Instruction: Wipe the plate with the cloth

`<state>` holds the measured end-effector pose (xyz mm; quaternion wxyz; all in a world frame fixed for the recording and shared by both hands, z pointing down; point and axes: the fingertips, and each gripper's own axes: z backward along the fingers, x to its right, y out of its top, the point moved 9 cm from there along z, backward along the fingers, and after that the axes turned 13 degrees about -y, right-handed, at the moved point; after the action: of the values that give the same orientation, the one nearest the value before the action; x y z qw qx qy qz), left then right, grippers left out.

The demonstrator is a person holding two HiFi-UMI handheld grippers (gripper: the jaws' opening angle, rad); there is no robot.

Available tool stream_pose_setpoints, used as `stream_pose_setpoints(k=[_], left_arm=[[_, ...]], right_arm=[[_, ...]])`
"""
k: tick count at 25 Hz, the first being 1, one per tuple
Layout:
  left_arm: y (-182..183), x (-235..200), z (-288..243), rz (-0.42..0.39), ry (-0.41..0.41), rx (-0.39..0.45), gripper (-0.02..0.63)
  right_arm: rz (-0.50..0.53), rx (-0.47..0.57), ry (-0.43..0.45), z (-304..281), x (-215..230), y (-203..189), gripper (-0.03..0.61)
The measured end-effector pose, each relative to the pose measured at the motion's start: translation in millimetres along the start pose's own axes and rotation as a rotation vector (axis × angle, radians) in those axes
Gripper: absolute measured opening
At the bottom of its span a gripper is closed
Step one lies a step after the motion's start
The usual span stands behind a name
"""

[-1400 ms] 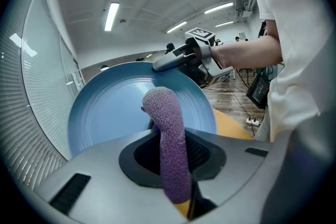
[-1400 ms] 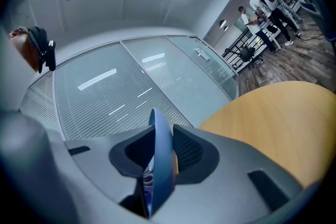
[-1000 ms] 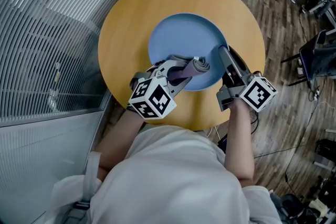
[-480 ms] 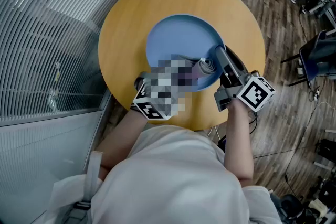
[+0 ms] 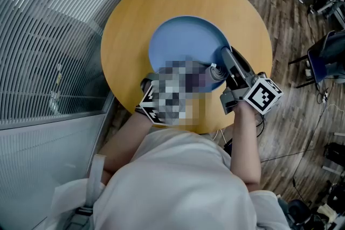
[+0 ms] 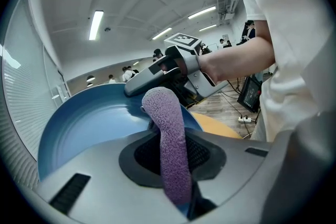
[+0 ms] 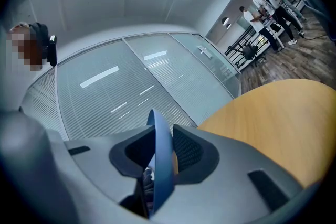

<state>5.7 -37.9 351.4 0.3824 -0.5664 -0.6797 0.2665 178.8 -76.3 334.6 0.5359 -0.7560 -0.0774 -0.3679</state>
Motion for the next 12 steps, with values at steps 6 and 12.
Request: stream_pose_setpoints(k=[6, 12], left_arm=[[-4, 6, -3, -0.041, -0.04, -0.024, 0.077], [-17, 10, -4, -0.033, -0.056, -0.048, 0.077]], right_arm=[[0.004, 0.008, -0.006, 1, 1, 0, 0.1], [0.001, 0.018, -0.01, 2, 4, -1, 0.1]])
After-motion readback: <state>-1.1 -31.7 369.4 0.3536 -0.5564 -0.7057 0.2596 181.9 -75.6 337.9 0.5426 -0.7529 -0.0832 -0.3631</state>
